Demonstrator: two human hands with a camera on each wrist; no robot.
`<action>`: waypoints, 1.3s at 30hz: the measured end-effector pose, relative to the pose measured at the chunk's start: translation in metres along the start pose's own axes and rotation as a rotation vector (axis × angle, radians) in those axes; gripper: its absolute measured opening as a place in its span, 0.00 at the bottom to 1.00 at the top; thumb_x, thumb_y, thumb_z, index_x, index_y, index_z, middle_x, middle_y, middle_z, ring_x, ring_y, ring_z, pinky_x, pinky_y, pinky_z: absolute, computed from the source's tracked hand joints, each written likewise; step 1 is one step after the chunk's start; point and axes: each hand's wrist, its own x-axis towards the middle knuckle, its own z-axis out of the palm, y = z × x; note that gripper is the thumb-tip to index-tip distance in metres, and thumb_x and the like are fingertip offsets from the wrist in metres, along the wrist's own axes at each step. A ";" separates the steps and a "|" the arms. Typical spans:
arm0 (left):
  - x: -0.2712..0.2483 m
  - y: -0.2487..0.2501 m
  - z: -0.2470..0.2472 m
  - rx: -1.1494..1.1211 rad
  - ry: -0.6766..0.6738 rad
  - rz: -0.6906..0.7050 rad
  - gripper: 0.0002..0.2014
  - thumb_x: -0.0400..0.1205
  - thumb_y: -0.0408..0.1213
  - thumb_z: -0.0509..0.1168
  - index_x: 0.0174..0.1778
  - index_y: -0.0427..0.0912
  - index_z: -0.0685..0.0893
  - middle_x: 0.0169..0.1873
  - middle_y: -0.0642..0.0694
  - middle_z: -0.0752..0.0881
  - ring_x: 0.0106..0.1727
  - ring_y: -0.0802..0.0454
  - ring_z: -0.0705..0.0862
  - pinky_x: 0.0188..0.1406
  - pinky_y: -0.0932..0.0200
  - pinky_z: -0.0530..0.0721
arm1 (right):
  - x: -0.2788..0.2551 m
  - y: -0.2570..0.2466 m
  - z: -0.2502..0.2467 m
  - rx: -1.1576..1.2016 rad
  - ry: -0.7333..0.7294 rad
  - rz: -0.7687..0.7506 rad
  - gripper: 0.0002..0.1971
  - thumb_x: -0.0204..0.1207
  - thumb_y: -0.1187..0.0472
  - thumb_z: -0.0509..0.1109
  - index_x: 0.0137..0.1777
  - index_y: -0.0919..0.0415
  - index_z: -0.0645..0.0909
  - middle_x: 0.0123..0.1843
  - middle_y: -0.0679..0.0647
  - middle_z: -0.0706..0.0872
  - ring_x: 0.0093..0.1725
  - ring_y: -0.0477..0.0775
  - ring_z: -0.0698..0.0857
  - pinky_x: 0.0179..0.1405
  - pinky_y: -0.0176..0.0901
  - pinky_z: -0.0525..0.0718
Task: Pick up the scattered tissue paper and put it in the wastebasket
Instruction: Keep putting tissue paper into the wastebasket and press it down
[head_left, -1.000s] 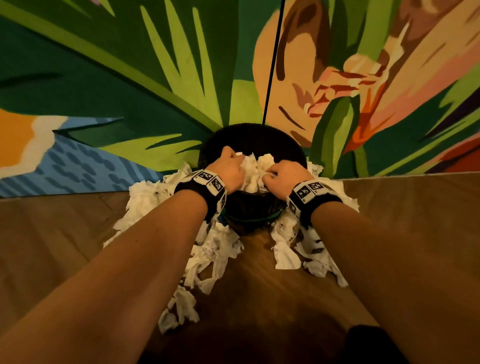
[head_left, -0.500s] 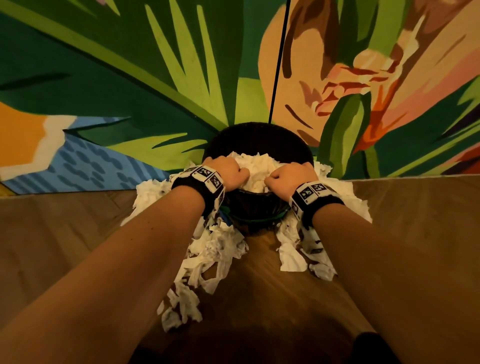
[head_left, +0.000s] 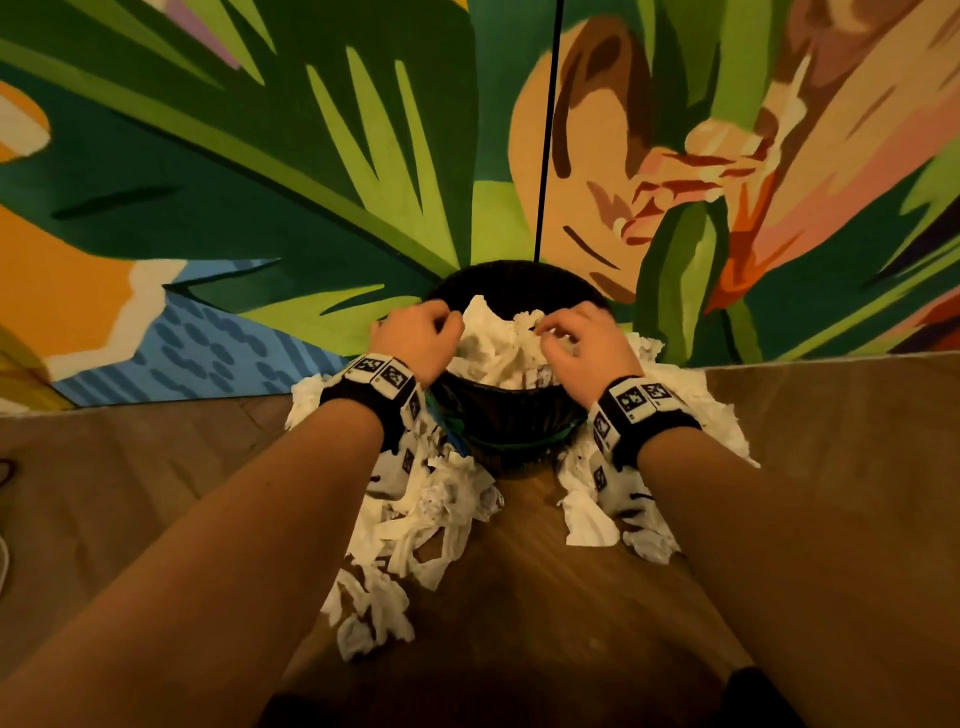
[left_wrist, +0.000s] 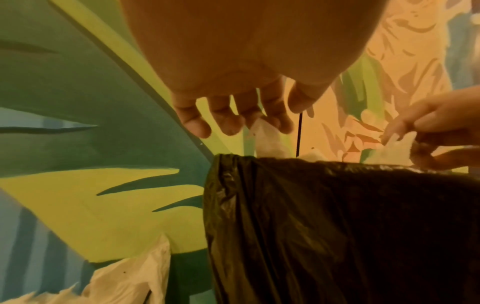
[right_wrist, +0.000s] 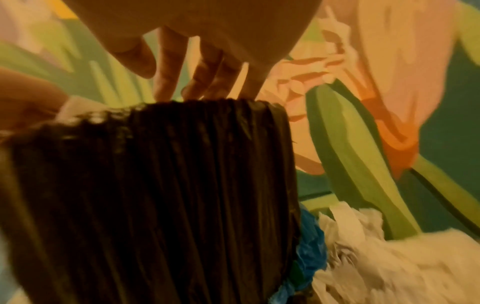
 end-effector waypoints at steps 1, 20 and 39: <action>-0.004 -0.002 0.001 0.026 -0.050 0.020 0.20 0.85 0.53 0.53 0.33 0.47 0.78 0.26 0.51 0.77 0.37 0.49 0.77 0.62 0.39 0.72 | -0.002 -0.007 0.001 -0.015 -0.081 -0.067 0.12 0.79 0.49 0.63 0.56 0.47 0.86 0.54 0.46 0.78 0.59 0.50 0.76 0.60 0.47 0.75; -0.018 0.031 0.021 0.417 -0.433 0.213 0.27 0.86 0.49 0.41 0.34 0.47 0.83 0.35 0.49 0.83 0.60 0.46 0.80 0.83 0.39 0.45 | -0.011 -0.025 0.030 -0.538 -0.391 0.090 0.12 0.79 0.46 0.43 0.47 0.48 0.65 0.33 0.53 0.73 0.48 0.62 0.82 0.64 0.63 0.66; -0.078 -0.084 0.033 0.079 -0.243 -0.173 0.22 0.88 0.50 0.54 0.30 0.45 0.77 0.35 0.36 0.85 0.39 0.38 0.84 0.36 0.52 0.76 | -0.062 -0.084 0.063 -0.186 -0.648 -0.215 0.14 0.79 0.48 0.62 0.34 0.53 0.78 0.29 0.50 0.82 0.29 0.51 0.80 0.29 0.40 0.74</action>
